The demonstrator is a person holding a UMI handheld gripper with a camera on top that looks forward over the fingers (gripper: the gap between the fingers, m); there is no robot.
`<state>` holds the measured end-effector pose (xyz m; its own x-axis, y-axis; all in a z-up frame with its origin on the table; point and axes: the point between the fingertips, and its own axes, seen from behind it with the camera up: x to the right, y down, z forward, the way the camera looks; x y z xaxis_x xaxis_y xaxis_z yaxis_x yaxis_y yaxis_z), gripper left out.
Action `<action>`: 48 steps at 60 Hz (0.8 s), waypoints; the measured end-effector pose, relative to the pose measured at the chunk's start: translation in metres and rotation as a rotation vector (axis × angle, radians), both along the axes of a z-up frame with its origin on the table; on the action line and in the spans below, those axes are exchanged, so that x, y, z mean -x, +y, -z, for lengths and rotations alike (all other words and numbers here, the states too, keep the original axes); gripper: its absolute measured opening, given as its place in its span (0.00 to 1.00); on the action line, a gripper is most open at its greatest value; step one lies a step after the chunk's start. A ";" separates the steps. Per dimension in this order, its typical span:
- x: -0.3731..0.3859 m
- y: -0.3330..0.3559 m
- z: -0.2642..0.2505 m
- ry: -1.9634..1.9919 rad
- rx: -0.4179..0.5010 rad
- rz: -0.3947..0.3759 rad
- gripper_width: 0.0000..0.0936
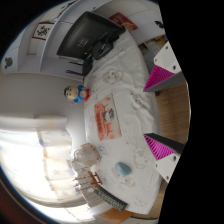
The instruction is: Arrange mouse
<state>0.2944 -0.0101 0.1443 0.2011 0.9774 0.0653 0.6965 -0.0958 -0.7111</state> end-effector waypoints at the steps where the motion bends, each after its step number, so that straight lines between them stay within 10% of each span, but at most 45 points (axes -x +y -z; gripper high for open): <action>1: 0.001 -0.002 0.002 -0.004 0.003 -0.005 0.91; 48: 0.096 -0.251 0.045 0.022 0.067 -0.268 0.91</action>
